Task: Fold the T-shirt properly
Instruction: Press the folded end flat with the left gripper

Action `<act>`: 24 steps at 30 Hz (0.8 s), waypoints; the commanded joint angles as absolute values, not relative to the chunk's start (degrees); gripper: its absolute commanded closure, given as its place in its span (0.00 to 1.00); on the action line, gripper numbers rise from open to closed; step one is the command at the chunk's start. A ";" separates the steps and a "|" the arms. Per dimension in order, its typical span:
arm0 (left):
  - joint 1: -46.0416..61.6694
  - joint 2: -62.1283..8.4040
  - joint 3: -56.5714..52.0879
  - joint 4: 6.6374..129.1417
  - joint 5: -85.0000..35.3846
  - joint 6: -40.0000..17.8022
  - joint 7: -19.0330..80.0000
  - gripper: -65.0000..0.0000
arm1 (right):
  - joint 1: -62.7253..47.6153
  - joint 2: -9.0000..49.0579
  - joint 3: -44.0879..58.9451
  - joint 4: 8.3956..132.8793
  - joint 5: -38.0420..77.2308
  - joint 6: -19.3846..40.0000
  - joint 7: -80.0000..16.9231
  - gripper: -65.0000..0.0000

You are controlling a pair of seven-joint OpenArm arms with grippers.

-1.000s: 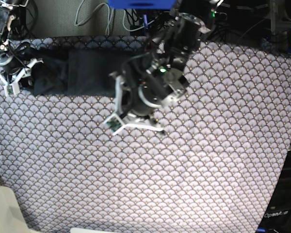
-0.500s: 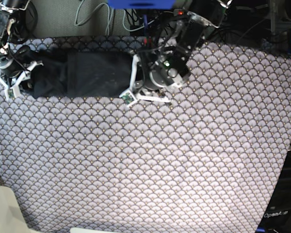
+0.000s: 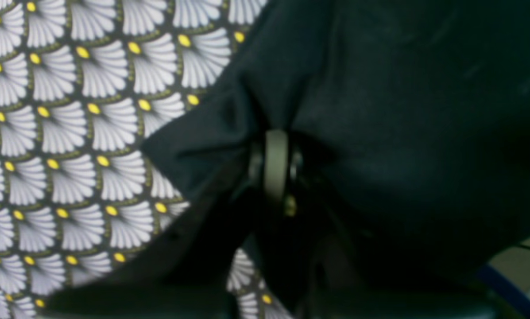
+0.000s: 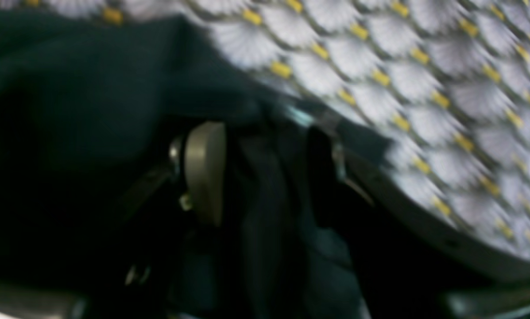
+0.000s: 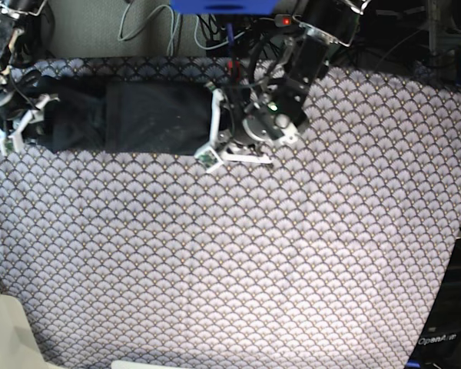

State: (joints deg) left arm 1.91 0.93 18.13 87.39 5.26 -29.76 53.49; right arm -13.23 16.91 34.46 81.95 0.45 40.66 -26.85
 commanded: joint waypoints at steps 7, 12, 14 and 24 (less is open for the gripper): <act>2.42 0.40 14.73 86.73 8.04 -28.97 56.66 1.00 | -13.32 17.19 37.14 90.51 0.31 40.00 -29.58 0.52; 3.47 0.40 14.73 86.81 8.13 -28.97 56.31 1.00 | -11.56 17.36 37.23 92.53 0.31 40.00 -36.79 0.52; 3.91 0.40 14.73 86.90 8.13 -28.97 56.22 1.00 | -11.12 17.36 38.46 92.70 0.31 40.00 -38.99 0.52; 4.18 0.40 14.73 87.16 8.13 -28.97 56.22 1.00 | -9.45 17.27 44.62 92.44 0.31 40.00 -41.63 0.45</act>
State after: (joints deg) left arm 3.49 0.97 15.09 87.48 4.16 -29.85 51.27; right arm -9.72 16.27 44.18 91.59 -0.05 40.45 -42.33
